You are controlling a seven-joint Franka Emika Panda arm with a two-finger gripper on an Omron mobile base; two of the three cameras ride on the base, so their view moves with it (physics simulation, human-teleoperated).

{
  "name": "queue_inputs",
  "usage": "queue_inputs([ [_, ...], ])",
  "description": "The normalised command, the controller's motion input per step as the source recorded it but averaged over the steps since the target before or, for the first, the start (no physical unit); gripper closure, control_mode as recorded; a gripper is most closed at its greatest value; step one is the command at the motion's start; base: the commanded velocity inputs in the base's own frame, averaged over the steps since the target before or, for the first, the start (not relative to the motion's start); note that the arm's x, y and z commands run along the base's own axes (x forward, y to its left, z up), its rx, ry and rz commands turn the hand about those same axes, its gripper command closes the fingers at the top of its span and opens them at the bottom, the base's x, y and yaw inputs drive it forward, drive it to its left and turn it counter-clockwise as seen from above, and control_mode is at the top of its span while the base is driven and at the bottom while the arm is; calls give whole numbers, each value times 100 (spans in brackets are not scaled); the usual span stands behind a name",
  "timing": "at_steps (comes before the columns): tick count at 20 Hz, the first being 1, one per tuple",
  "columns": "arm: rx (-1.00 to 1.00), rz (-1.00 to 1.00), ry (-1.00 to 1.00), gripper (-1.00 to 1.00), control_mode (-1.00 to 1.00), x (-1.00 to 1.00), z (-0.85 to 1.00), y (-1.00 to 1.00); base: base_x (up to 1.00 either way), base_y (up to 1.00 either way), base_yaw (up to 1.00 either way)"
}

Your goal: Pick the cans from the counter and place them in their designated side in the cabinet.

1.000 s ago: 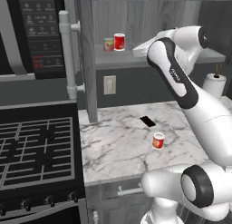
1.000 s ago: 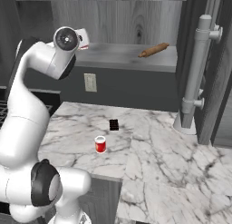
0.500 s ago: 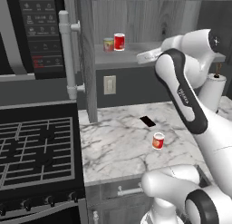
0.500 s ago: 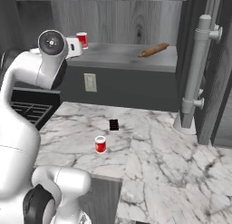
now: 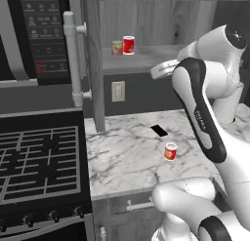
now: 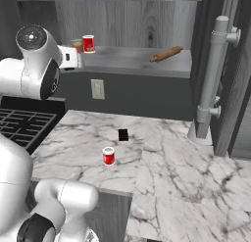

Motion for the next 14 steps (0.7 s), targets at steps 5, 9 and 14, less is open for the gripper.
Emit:
queue_inputs([
  [5,-11,-5,17,-100,-100,-43,-32,-19,0,0,0],
  [9,-6,-3,9,-100,-100,-32,-33,-15,0,0,0],
  [14,-2,-1,3,-100,-100,-14,-37,-13,0,0,0],
])
